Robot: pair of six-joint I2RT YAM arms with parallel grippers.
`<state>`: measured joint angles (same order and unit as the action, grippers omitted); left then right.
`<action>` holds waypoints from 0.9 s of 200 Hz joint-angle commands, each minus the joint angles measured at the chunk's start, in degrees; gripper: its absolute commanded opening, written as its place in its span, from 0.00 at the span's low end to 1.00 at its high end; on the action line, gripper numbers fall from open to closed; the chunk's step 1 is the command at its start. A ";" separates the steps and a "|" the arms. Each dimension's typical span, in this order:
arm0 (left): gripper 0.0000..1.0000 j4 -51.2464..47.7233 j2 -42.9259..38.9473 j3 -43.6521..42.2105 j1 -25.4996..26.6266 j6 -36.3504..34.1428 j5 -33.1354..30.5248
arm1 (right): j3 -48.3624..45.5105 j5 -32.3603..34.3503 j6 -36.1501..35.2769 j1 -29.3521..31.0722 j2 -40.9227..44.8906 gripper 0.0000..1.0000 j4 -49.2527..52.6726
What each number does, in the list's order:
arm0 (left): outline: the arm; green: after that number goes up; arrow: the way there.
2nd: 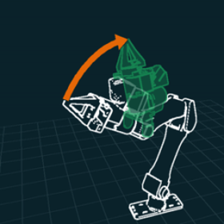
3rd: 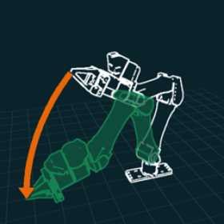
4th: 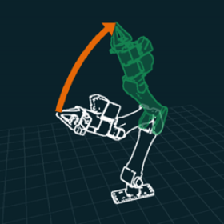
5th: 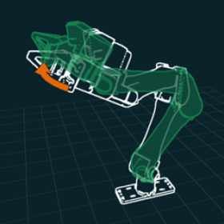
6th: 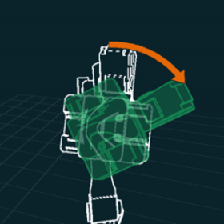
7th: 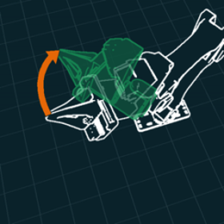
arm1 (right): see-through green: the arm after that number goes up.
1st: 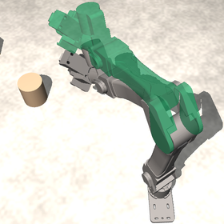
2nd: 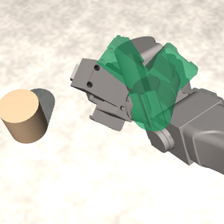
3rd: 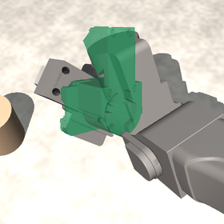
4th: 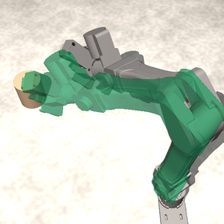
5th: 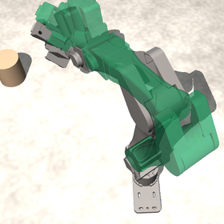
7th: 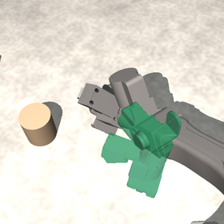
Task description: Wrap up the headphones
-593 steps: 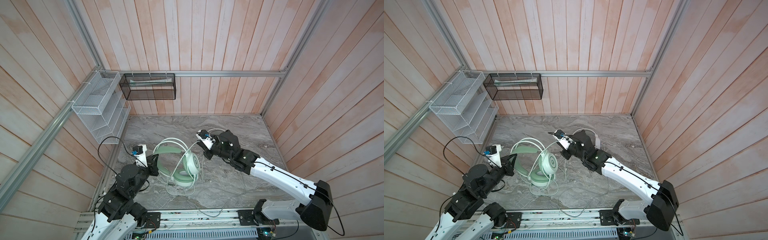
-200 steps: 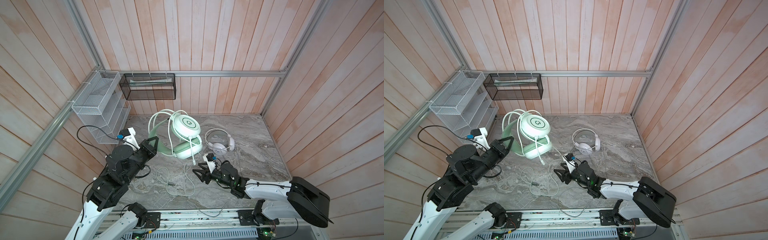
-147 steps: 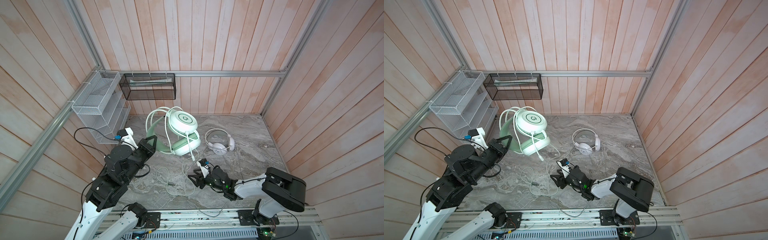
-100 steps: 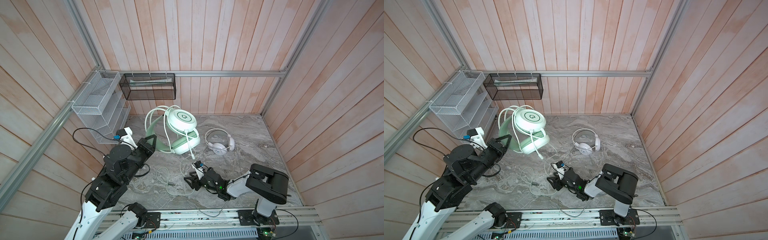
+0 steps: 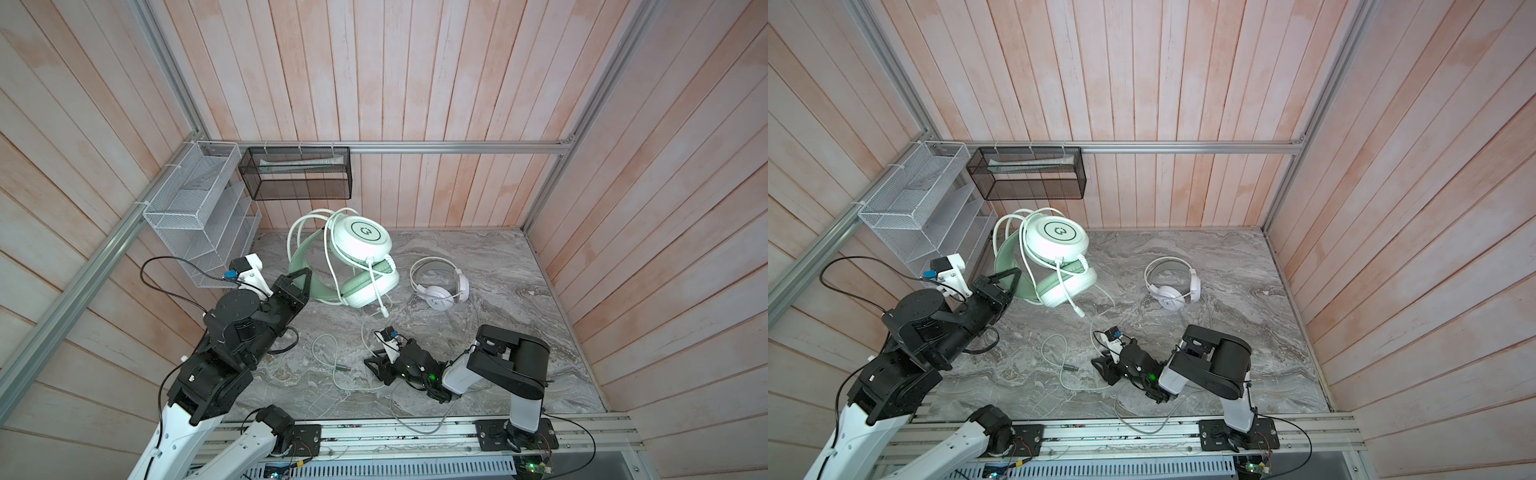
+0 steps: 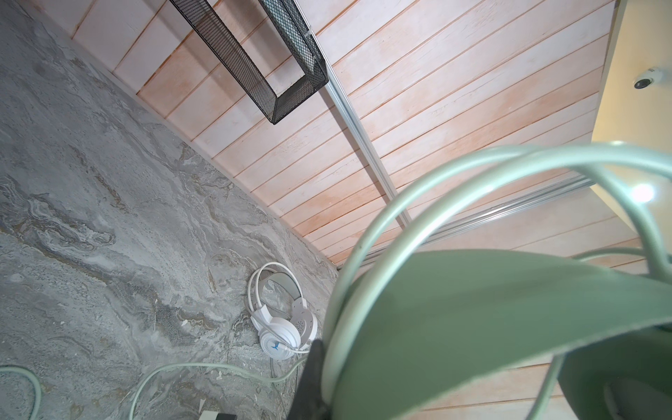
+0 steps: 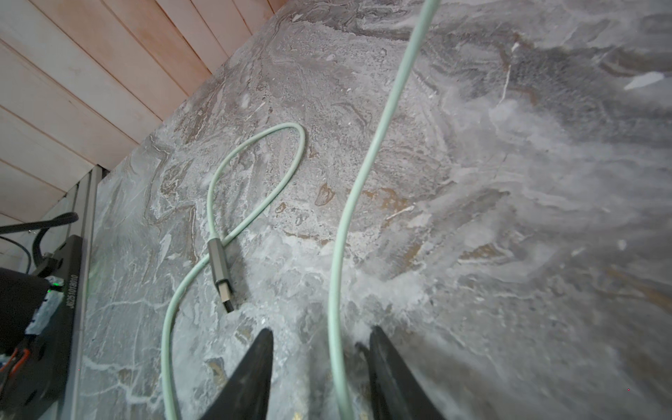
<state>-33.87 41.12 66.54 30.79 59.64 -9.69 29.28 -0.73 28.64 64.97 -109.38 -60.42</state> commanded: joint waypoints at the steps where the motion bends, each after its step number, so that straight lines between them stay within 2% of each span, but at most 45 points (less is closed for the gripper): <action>1: 0.00 4.82 -0.42 2.58 0.15 1.97 -1.49 | 1.03 0.39 -0.68 0.94 0.88 0.26 0.03; 21: 0.00 4.57 -0.27 2.37 0.15 2.52 -3.09 | 2.46 1.47 -2.59 3.08 2.59 0.08 3.82; 45: 0.00 3.47 0.47 2.81 0.20 3.23 -7.09 | 5.09 4.33 -6.49 7.02 4.96 0.00 10.58; 79: 0.00 1.61 3.70 5.17 0.07 1.52 -14.03 | 7.73 8.10 -10.98 13.34 8.31 0.00 19.41; 118: 0.00 4.21 7.78 6.29 -1.32 -5.42 -20.05 | 9.42 13.13 -14.09 19.45 13.29 0.00 27.16; 180: 0.00 7.61 15.06 5.67 -10.65 -13.51 -17.86 | 17.54 16.93 -20.09 27.80 20.16 0.00 42.89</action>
<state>-33.69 55.20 70.43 22.37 49.10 -27.49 43.46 13.72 11.97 90.50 -92.18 -25.78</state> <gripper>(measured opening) 0.080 0.065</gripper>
